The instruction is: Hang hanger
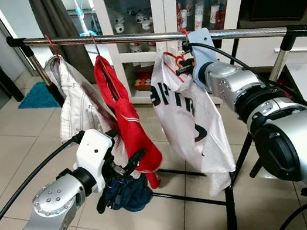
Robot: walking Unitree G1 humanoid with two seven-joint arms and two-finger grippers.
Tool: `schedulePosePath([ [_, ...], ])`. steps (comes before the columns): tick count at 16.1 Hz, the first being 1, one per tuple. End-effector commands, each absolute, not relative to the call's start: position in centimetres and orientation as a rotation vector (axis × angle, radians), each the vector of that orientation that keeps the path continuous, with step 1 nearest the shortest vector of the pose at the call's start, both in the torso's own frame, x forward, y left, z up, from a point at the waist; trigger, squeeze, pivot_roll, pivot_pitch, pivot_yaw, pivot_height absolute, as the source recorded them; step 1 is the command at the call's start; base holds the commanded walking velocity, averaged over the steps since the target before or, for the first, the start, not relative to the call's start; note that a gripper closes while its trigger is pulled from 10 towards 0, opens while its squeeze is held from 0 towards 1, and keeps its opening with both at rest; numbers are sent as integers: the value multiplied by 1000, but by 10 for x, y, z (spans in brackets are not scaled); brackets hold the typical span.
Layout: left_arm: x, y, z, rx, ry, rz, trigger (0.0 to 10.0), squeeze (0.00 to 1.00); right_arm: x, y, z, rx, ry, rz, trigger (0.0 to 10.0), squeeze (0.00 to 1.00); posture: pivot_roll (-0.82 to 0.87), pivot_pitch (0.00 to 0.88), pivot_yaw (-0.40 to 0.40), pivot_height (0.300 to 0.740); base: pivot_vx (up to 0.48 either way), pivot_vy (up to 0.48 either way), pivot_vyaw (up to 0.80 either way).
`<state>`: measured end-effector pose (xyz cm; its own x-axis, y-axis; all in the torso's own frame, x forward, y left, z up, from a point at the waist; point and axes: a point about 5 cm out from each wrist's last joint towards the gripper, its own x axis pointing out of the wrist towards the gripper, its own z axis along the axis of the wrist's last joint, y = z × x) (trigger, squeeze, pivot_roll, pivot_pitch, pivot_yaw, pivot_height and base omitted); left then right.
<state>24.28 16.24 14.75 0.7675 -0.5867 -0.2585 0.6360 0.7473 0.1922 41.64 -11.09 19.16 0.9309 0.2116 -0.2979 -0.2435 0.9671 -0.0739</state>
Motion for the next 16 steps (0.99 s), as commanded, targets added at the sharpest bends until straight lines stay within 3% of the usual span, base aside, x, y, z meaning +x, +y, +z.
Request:
schedulePosePath([
  [1,241,161,152,288,177,-678,10000,1000,419,-106,202,-91,290,226,10000,918,3,15,19,740,0,0,0],
  [2,241,161,152,289,177,-678,10000,1000,419,-107,203,-77,288,215,10000,1000,4,16,19,740,0,0,0],
  [10,231,164,151,285,195,-667,10000,1000,423,-109,217,-58,246,152,10000,1000,16,55,-6,740,0,0,0],
  [11,230,164,151,284,199,-665,10000,1000,423,-109,217,-77,248,146,10000,447,16,59,-8,740,0,0,0],
  [12,229,164,150,283,202,-664,10000,1000,423,-109,217,-93,249,145,10000,0,18,63,-10,740,0,0,0],
  [16,226,165,151,282,211,-659,10000,1000,422,-107,214,-155,252,159,10000,0,20,78,-17,740,0,0,0],
])
